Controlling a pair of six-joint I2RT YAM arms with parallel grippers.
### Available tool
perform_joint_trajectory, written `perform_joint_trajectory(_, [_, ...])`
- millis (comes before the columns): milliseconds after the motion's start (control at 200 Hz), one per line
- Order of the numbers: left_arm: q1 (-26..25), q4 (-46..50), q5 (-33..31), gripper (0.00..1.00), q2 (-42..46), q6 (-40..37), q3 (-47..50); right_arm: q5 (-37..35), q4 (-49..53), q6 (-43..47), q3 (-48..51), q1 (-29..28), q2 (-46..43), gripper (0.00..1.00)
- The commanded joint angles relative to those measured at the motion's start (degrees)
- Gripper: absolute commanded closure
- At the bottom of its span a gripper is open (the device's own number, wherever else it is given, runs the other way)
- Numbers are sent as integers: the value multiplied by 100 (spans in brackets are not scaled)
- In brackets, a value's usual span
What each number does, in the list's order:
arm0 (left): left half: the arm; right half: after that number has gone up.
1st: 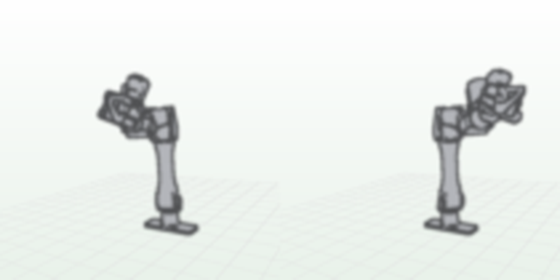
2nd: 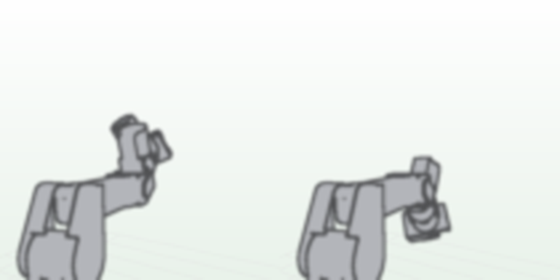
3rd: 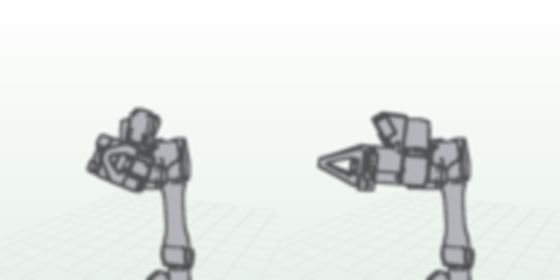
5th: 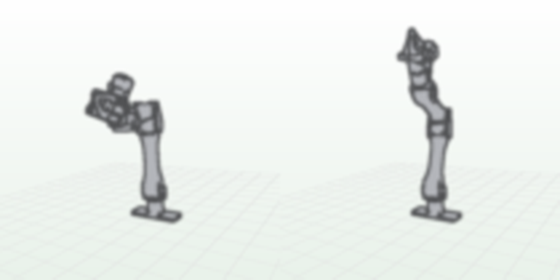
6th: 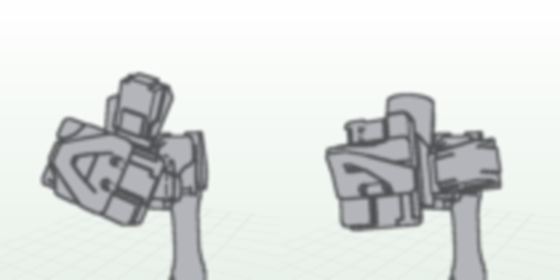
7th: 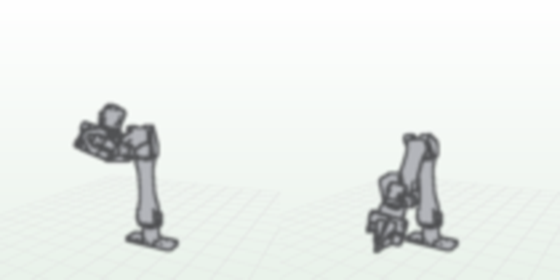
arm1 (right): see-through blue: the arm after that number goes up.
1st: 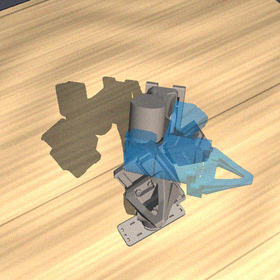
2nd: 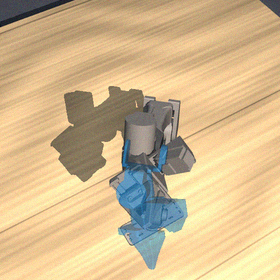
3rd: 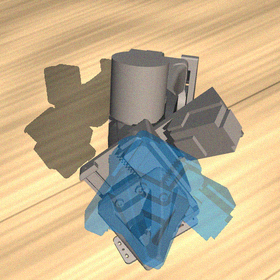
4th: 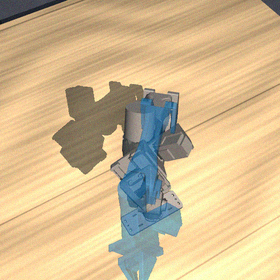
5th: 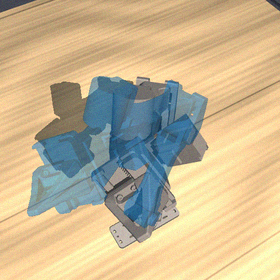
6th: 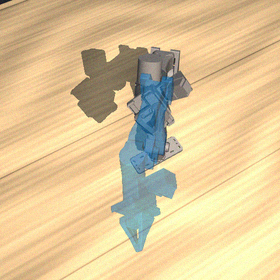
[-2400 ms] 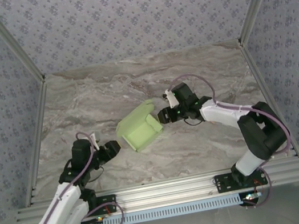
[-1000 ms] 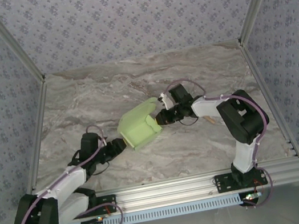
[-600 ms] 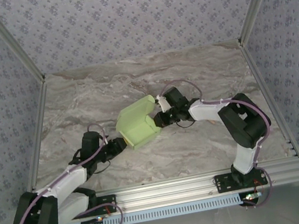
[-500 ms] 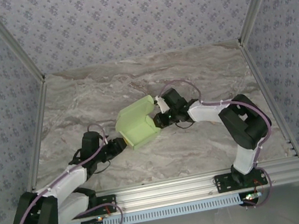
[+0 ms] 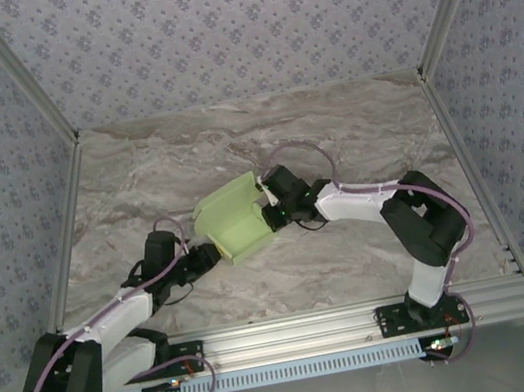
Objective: Fold the paper box
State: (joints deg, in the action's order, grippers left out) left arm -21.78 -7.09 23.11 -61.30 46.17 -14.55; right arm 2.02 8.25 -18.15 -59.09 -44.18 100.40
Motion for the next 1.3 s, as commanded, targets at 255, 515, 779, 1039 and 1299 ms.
perform_joint_trajectory(255, [-62,-275,81,63,-110,-97,-276,-1620,1527,163,-582,-705,541,88])
perform_joint_trajectory(515, [-61,-138,-29,63,-59,-177,-251,-2028,1728,390,-862,-859,646,87])
perform_joint_trajectory(779, [-63,80,-193,63,60,-304,-267,-1870,1743,453,-1086,-847,393,82])
perform_joint_trajectory(1039, [-63,201,-290,63,100,-392,-294,-1586,1742,391,-1140,-755,104,72])
perform_joint_trajectory(1299, [-63,246,-334,63,69,-469,-325,-1558,1780,326,-1039,-707,-96,63])
